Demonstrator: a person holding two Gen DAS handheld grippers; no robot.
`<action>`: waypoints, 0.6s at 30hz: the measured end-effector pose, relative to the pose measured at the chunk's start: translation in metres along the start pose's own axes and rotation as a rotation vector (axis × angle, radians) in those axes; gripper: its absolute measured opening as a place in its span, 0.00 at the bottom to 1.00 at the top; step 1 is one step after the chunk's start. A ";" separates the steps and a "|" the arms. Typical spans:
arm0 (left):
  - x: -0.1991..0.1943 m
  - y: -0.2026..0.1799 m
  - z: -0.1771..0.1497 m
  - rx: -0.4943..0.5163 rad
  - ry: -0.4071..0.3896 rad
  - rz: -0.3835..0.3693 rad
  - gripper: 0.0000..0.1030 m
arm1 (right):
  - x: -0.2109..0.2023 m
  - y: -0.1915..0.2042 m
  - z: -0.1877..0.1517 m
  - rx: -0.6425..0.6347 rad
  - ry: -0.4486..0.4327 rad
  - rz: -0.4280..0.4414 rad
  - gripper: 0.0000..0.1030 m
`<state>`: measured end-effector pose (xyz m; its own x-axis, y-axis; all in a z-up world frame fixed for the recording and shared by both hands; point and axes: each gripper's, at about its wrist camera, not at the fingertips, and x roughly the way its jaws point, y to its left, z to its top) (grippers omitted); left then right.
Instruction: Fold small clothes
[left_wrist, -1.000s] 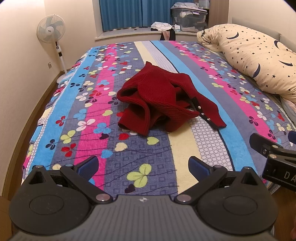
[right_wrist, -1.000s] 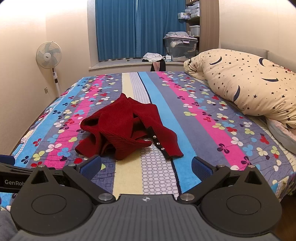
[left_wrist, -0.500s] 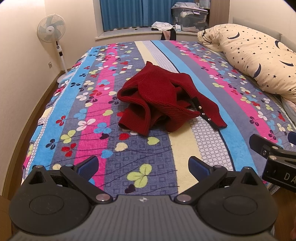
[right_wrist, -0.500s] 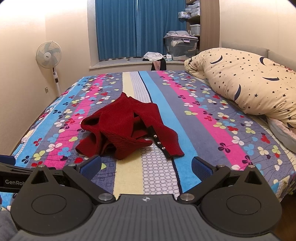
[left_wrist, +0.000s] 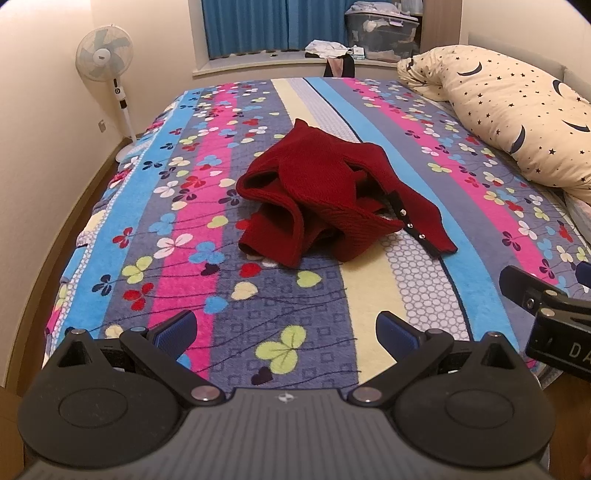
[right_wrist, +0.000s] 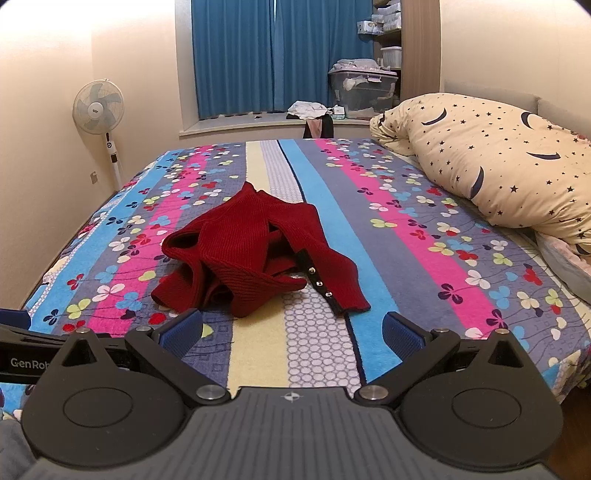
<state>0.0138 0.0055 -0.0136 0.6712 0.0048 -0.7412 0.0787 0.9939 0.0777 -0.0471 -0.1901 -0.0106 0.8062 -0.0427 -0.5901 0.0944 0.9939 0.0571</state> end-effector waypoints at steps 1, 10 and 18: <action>0.001 0.000 0.000 0.000 0.002 0.001 1.00 | 0.001 0.000 0.000 0.000 0.000 0.002 0.99; 0.023 -0.005 0.009 -0.003 0.041 0.006 1.00 | 0.024 -0.013 0.002 0.038 0.031 -0.009 0.99; 0.104 -0.026 0.059 0.087 0.028 0.003 1.00 | 0.075 -0.053 -0.003 0.145 0.100 -0.081 0.99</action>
<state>0.1248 -0.0262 -0.0528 0.6510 0.0124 -0.7590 0.1412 0.9805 0.1371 0.0065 -0.2452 -0.0603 0.7313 -0.1050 -0.6739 0.2463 0.9621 0.1174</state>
